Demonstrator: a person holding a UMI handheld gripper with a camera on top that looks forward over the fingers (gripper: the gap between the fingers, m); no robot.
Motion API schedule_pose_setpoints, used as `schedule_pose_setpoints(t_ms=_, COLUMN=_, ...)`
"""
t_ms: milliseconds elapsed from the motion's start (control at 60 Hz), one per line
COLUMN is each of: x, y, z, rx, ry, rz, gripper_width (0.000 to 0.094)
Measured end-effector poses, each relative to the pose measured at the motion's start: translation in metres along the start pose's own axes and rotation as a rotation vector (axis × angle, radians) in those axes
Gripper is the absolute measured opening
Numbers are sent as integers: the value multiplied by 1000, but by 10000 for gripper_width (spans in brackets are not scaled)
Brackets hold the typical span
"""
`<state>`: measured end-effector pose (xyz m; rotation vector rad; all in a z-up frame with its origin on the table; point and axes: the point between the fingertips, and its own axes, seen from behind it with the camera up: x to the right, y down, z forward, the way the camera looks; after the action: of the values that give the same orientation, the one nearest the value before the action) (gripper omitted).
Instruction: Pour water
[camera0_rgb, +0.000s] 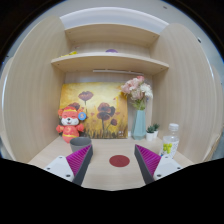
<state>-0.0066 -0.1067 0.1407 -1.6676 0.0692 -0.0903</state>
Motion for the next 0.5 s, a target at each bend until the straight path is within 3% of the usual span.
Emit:
schedule_pose_setpoints(t_ms=167, x=52, y=31, z=-3, rx=-15, ry=10, rz=-32, gripper_width=858)
schedule_pose_setpoints(t_ms=500, x=183, y=64, z=2, rx=-66, ry=156, rz=-51, gripper_width=858)
